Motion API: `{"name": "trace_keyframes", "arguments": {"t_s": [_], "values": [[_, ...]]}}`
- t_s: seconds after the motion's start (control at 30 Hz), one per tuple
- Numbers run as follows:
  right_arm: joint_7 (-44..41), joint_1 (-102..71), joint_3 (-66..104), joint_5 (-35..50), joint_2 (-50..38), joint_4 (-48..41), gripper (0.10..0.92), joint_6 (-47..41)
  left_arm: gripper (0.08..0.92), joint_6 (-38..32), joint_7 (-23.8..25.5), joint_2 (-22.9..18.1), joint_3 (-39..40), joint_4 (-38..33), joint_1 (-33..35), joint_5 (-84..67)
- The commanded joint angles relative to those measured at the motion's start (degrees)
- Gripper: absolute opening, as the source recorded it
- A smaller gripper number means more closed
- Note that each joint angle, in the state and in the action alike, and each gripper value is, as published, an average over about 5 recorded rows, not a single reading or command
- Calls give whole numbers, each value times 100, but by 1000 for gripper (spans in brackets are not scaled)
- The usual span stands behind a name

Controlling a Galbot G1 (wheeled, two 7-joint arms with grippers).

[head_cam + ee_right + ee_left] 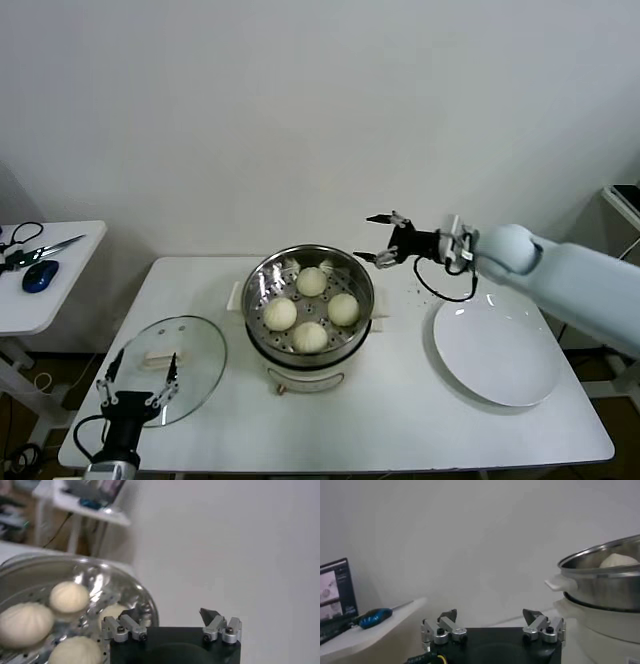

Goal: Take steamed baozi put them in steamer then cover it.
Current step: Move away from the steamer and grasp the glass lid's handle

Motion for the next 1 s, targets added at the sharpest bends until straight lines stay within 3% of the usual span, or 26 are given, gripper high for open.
{"name": "trace_keyframes", "arguments": {"t_s": [0.03,0.2,0.47,0.63,0.77,1.0], "values": [[861,-4760,4938,-595,-219,455,823,448,823,140,326,1,-164,-140,82,1108],[892,-5687,5965,-842,281,564,823,289,823,263,467,65,-221,-242,81,2571],[776,-6826,7106,-1226,1073,709,823,110,823,502,374,263,-310,-347,70,6322],[751,-7059,7292,-1368,1410,562,823,212,823,751,635,319,-146,-261,135,7893],[766,-7107,7259,-1489,1536,477,823,261,823,823,548,344,34,175,-114,8389],[753,-7119,7256,-1606,1659,407,823,260,823,766,-332,463,290,1503,-1017,7867]]}}
